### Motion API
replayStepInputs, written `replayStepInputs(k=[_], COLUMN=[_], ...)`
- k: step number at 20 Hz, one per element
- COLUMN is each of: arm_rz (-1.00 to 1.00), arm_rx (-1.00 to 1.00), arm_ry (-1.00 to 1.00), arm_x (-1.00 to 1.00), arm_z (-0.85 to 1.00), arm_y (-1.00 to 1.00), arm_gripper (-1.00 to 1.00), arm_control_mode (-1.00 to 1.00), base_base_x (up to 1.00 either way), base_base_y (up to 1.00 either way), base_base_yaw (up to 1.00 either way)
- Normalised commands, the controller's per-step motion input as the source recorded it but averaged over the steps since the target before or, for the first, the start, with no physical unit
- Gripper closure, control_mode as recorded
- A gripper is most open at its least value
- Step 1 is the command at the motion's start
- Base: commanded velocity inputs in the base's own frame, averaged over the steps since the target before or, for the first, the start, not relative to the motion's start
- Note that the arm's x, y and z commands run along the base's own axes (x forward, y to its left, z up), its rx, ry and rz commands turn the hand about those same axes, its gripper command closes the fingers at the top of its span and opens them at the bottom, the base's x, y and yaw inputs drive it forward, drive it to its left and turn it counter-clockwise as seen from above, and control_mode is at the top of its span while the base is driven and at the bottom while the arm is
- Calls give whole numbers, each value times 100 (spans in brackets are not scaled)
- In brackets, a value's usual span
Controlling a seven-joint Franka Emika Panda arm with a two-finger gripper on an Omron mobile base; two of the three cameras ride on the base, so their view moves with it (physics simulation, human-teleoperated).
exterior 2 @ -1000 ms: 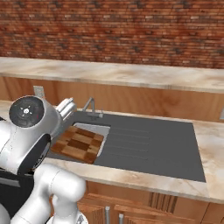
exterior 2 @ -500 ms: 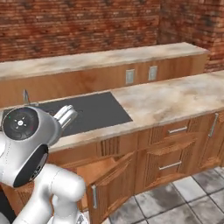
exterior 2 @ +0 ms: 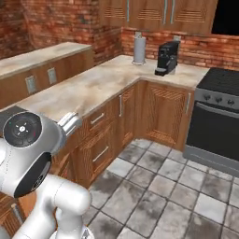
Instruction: Move the cutting board and knife to the sink. Then move spray from the cabinet to the counter.
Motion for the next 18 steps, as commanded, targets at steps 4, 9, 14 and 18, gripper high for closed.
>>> replayStepInputs(k=[4,9,14,18], arm_rz=[0,0,0,0], arm_rx=[0,0,0,0], arm_ry=[0,0,0,0], arm_x=[0,0,0,0], arm_z=[0,0,0,0], arm_y=[0,0,0,0], arm_gripper=[-100,-100,-100,-100], arm_control_mode=[100,100,100,100], base_base_x=[0,0,0,0], base_base_y=[0,0,0,0], base_base_yaw=[-100,-100,-100,-100])
